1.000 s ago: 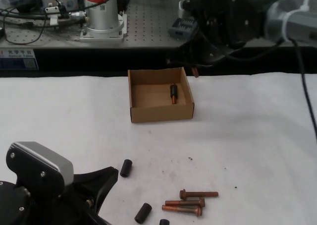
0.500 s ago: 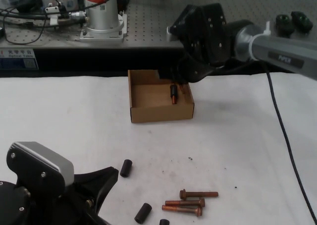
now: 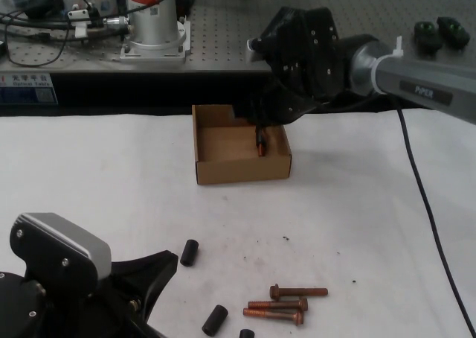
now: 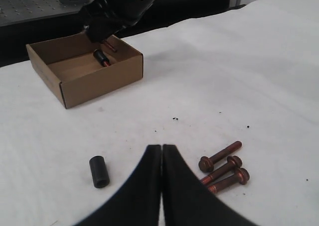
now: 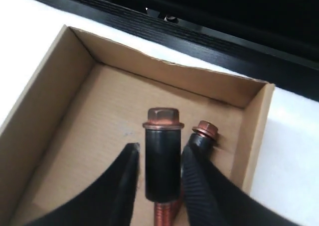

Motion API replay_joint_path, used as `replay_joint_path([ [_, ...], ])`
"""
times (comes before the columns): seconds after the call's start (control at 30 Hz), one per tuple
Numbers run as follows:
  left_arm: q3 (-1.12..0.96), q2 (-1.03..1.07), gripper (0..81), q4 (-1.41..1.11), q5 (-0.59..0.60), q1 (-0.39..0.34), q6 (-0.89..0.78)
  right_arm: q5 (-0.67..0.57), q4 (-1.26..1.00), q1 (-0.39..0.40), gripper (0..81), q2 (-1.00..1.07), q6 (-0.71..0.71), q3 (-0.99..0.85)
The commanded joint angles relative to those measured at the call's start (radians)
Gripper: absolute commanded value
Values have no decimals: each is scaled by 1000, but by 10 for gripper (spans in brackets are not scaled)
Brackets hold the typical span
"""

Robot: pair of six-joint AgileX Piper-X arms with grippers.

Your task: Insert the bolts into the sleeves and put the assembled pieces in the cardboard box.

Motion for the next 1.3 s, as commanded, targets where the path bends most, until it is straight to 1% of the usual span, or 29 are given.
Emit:
replay_joint_path([
  [0.0, -7, -7, 6, -14, -16, 1, 14, -16, -15, 4, 321, -12, 21, -14],
  [0.17, -7, -7, 6, -14, -16, 1, 14, -22, -15, 4, 319, -12, 43, -14],
  [0.33, -7, -7, 6, -14, -16, 1, 14, -106, 12, 6, 319, -37, 43, -17],
  [0.43, -7, -7, 6, -14, -16, 1, 30, -106, 60, 12, 319, -88, 43, -17],
  [0.53, -7, -7, 6, -14, -38, 1, 30, -131, 159, 18, 319, -147, 30, -17],
  [0.63, -7, -7, 6, -14, -59, 1, 30, -146, 294, 29, 319, -205, -42, -17],
  [0.77, -7, -7, 6, -14, -59, 1, 28, -151, 492, 52, 319, -274, -118, -15],
  [0.93, -7, -7, 6, -14, -59, 1, 28, -198, 731, 86, 319, -319, -155, -15],
  [1.0, -7, -7, 6, -14, -59, 1, 28, -195, 796, 101, 319, -328, -184, -14],
  [1.1, -7, -7, 6, -14, -59, 1, 28, -196, 885, 123, 319, -334, -189, -14],
  [1.17, -7, -7, 6, -14, -42, 1, 28, -196, 936, 140, 319, -338, -189, -14],
  [1.23, -7, -7, 6, -14, 11, 1, 28, -212, 959, 158, 308, -348, -191, -4],
  [1.27, -7, -7, 6, -14, 43, 1, 24, -240, 953, 164, 293, -361, -193, 10],
])
